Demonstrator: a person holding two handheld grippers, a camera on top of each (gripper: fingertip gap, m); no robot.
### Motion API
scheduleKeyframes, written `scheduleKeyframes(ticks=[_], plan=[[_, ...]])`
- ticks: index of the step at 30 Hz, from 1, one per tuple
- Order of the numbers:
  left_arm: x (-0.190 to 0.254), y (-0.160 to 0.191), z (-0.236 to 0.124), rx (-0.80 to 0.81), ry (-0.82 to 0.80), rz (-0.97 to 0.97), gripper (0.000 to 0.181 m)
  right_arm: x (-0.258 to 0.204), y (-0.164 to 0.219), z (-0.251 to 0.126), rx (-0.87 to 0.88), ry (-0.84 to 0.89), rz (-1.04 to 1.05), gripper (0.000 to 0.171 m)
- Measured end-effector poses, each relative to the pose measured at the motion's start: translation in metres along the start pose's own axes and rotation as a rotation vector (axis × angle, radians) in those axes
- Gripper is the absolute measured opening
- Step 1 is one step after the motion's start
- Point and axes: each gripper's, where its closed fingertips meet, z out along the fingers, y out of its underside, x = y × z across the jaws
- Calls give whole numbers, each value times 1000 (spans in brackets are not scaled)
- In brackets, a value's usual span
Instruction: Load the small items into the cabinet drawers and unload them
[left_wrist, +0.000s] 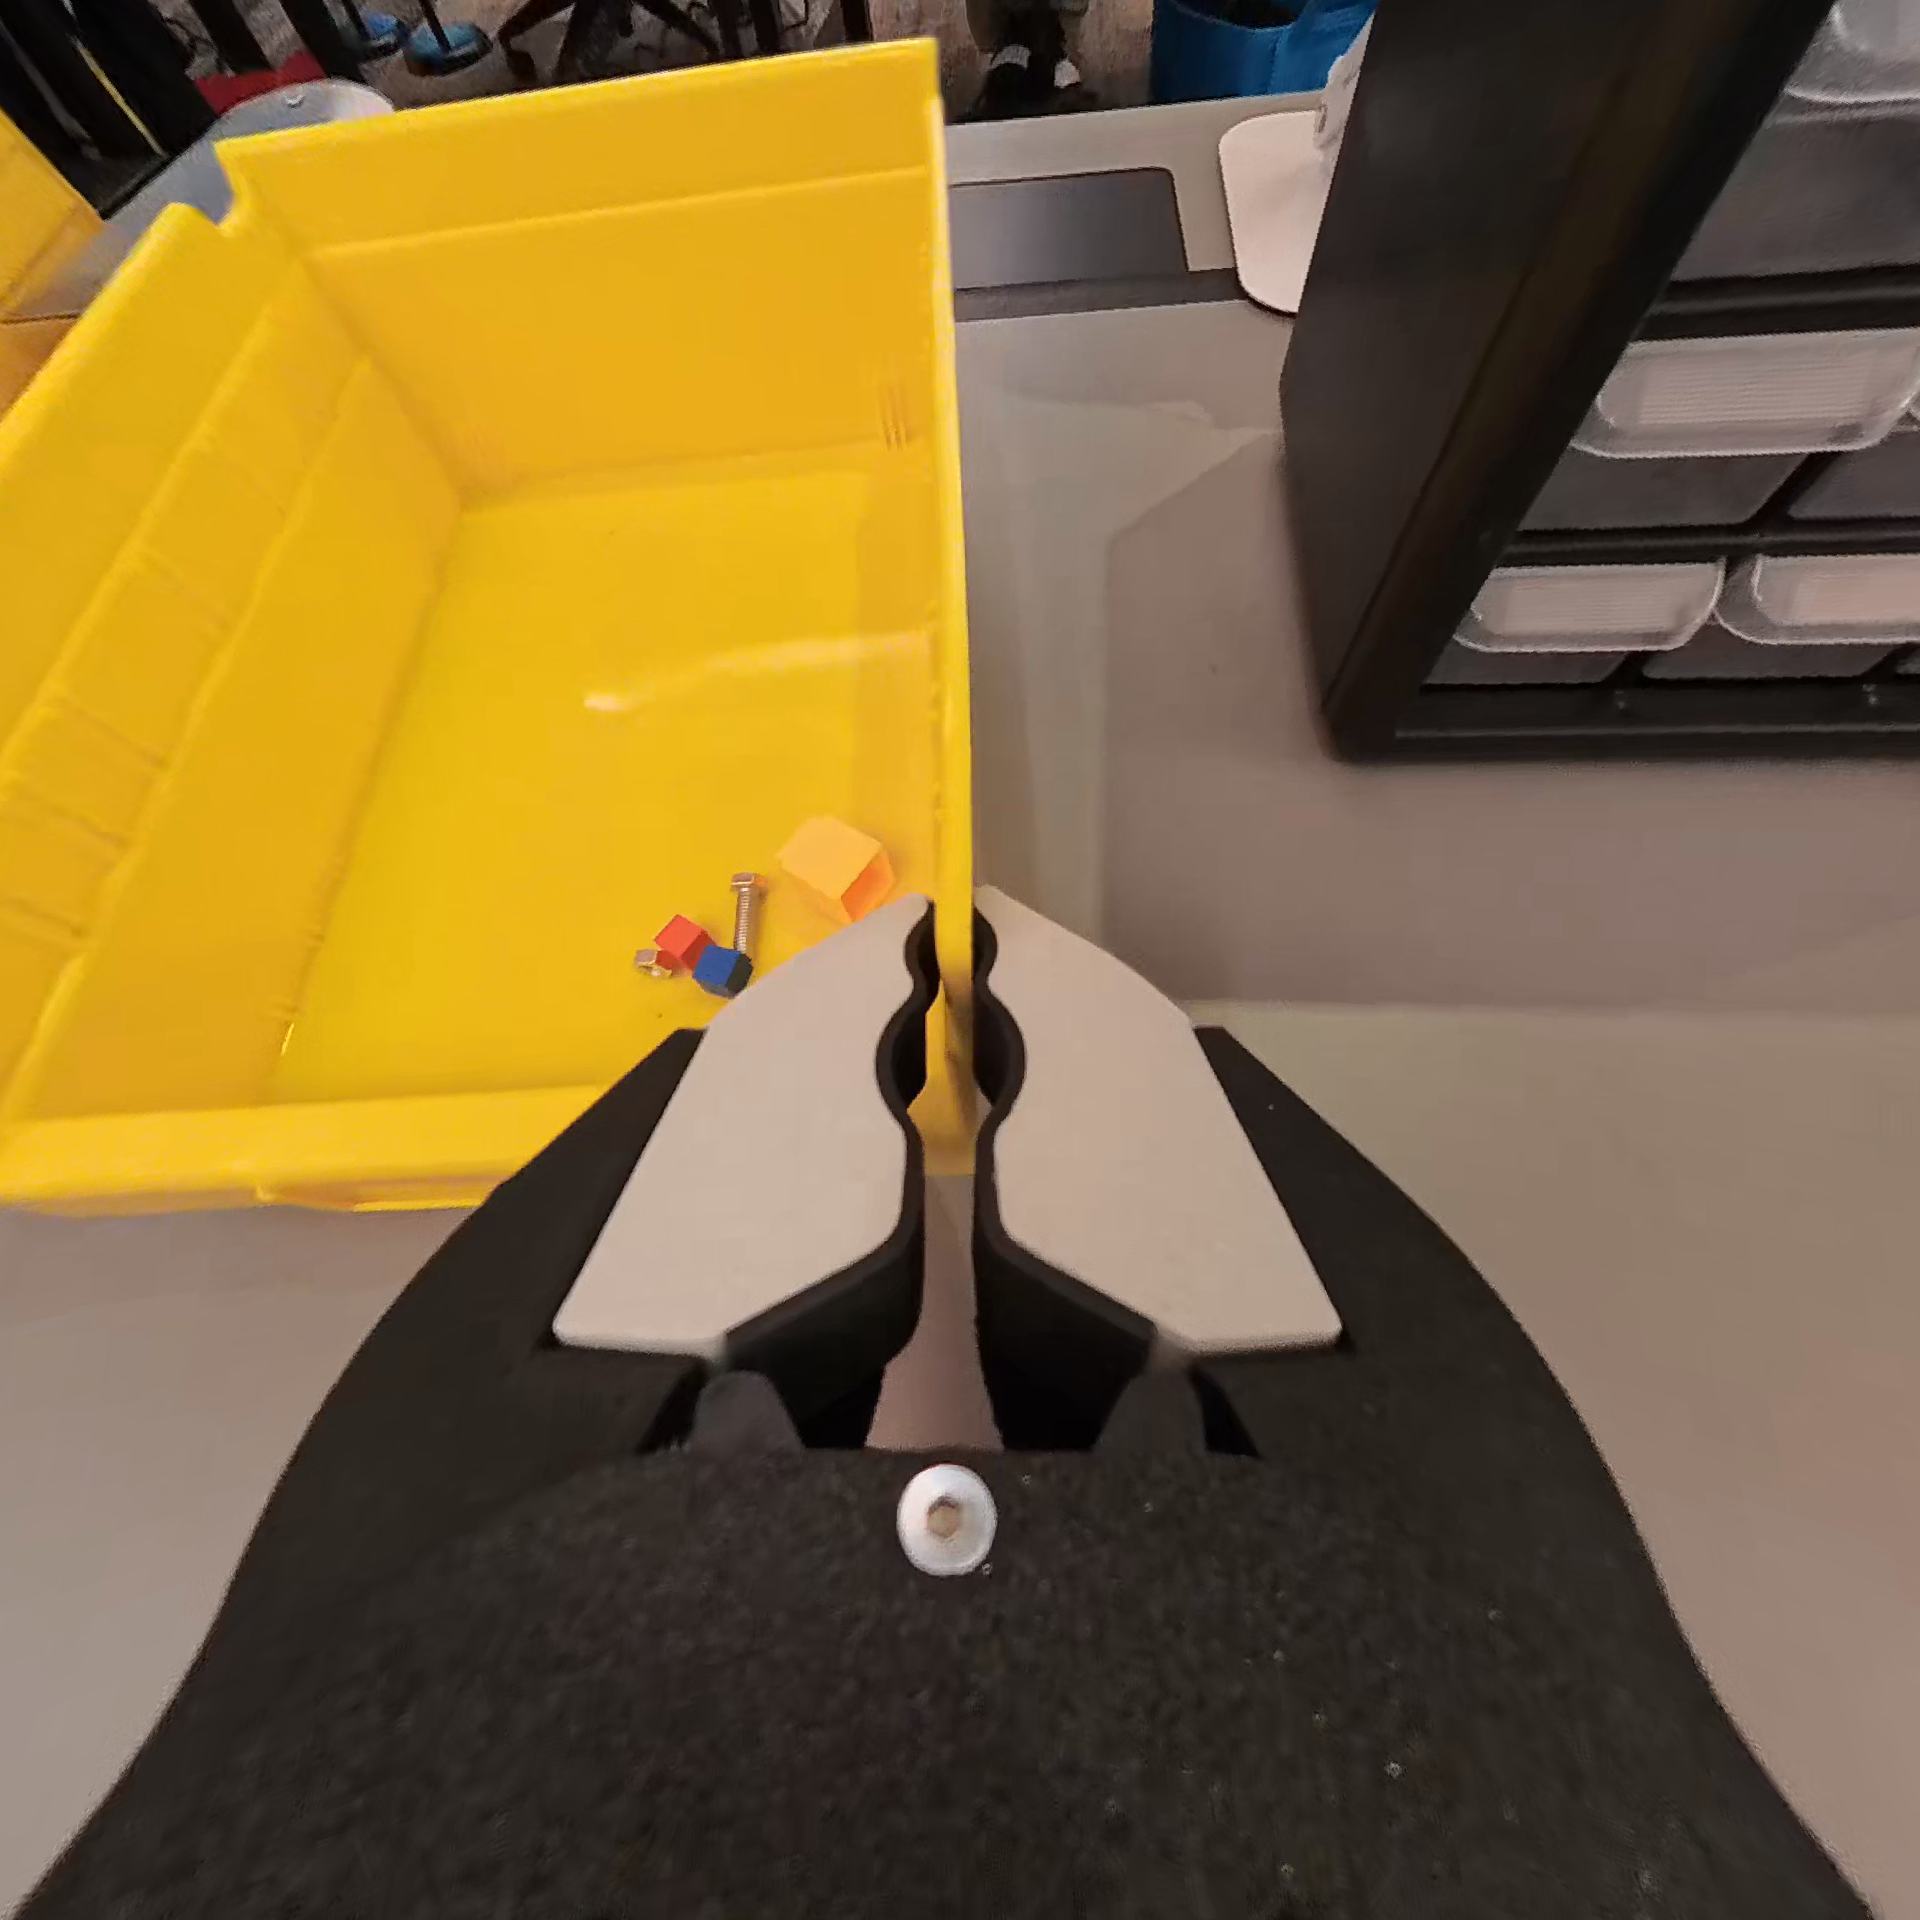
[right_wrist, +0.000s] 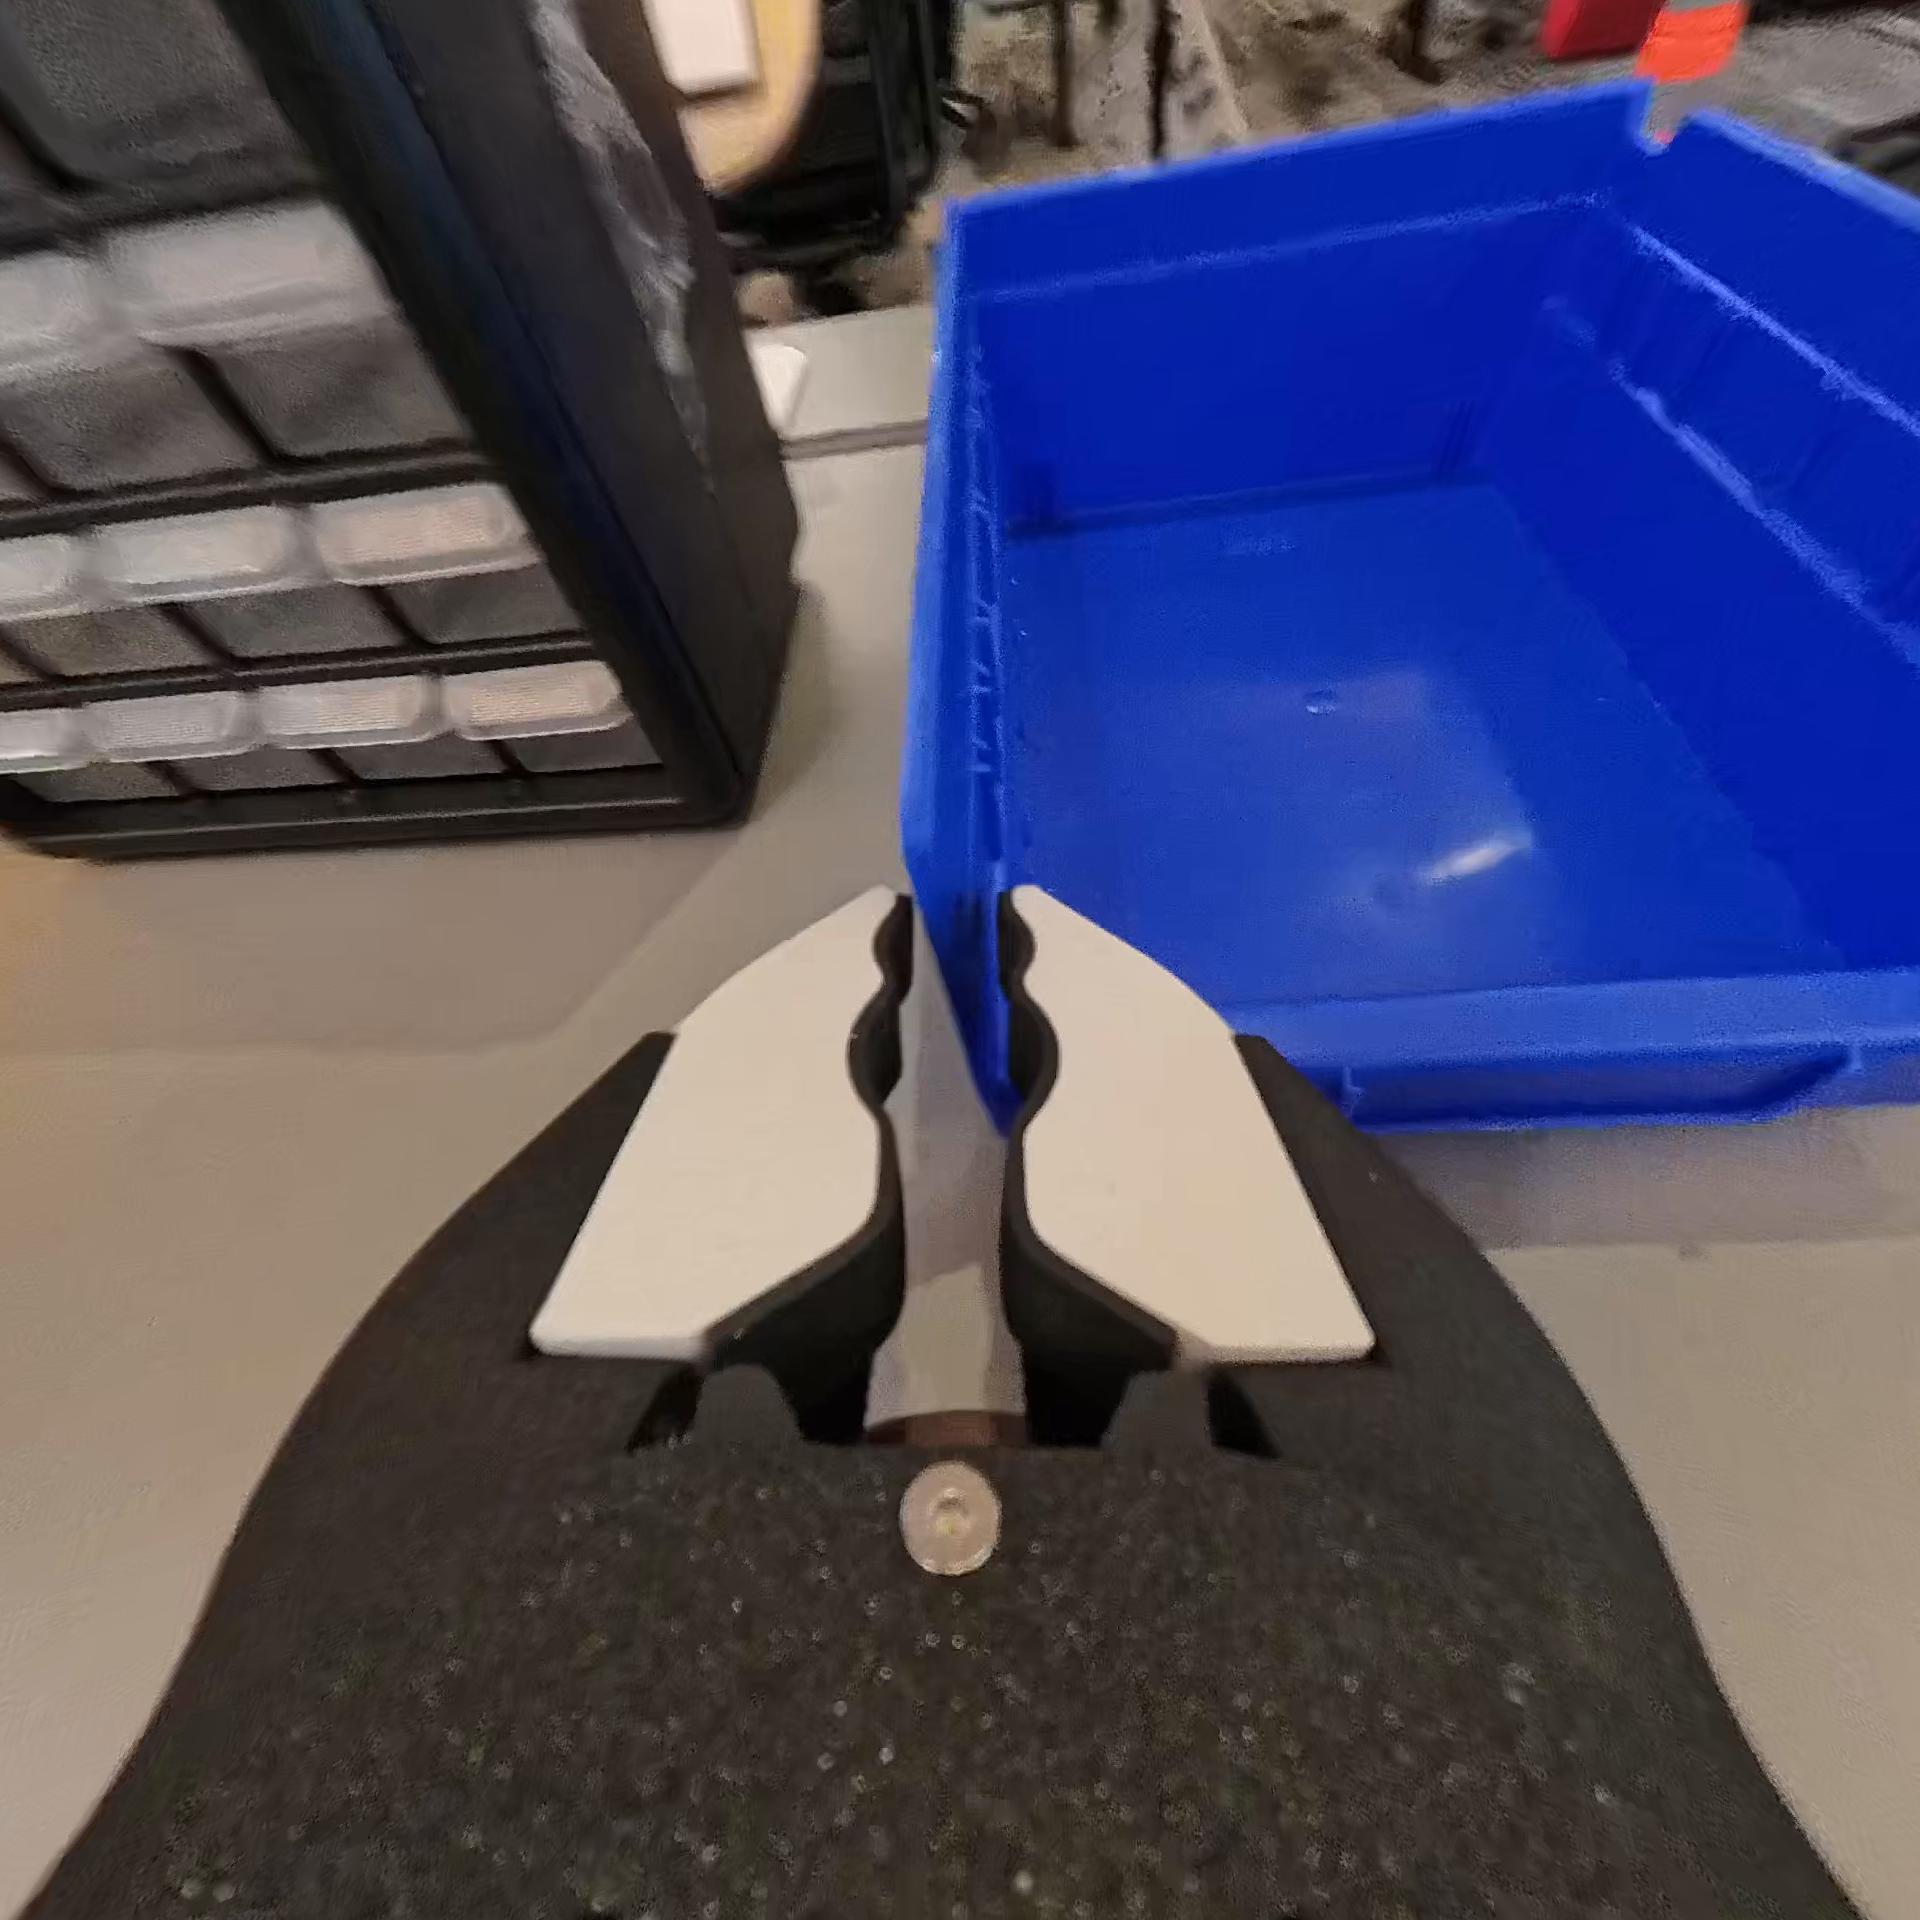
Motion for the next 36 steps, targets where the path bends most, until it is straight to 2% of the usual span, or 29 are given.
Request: scheduleKeyframes(ticks=[1,4,7,9,12,15,23,36], plan=[[-2,2,-6,10,5,3,3,-2,-4,-11,22,-34,-8,18],[-13,8,-35,54,4,40,25,-6,-11,-48,97,-147,-98,24],[-4,23,-67,95,130,-9,37,-10,-5,-84,140,-272,-200,28],[5,36,-90,155,214,-43,38,-9,3,-102,175,-303,-236,30],[14,36,-114,225,291,-35,36,-18,5,-114,209,-360,-205,30],[9,30,-115,247,285,-14,39,-28,8,-109,193,-383,-189,30],[-9,46,-89,190,250,-13,39,-41,17,-103,180,-352,-347,29],[-11,41,-94,227,224,3,39,-42,20,-99,154,-371,-329,29]])
